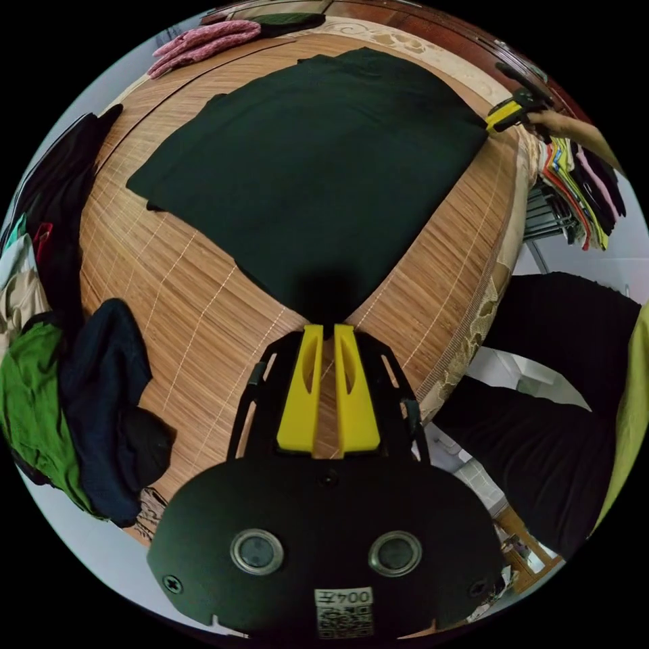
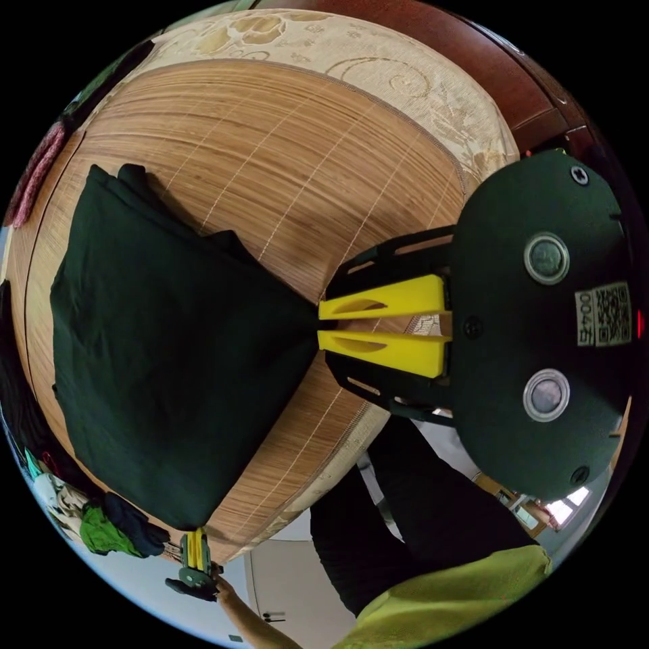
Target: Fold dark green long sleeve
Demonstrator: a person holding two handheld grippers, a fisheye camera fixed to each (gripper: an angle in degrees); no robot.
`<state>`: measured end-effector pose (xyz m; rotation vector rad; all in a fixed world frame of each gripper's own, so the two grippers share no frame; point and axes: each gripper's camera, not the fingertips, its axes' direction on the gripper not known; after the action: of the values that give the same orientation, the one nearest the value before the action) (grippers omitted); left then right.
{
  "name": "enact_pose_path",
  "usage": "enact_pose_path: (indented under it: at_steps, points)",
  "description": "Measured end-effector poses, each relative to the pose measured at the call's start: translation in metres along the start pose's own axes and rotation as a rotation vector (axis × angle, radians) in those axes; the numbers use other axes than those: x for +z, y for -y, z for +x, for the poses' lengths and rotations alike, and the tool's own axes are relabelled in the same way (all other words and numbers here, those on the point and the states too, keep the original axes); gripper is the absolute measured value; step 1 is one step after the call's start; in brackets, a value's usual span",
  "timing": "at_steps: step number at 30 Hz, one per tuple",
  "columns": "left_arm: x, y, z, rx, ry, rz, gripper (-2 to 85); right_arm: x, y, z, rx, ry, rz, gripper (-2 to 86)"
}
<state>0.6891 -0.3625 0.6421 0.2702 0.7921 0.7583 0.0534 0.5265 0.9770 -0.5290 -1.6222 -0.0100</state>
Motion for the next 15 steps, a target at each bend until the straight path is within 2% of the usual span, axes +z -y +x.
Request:
enact_pose_path:
  at_steps: [7,15]
  points:
    - [0.002,-0.004,-0.012,-0.061,-0.064,0.045,2.3,-0.012,0.001,-0.002,0.015,-0.053,-0.019,4.1]
    - [0.003,0.017,-0.019,-0.128,-0.166,-0.051,2.1,-0.028,-0.002,-0.003,0.032,-0.081,-0.026,3.9]
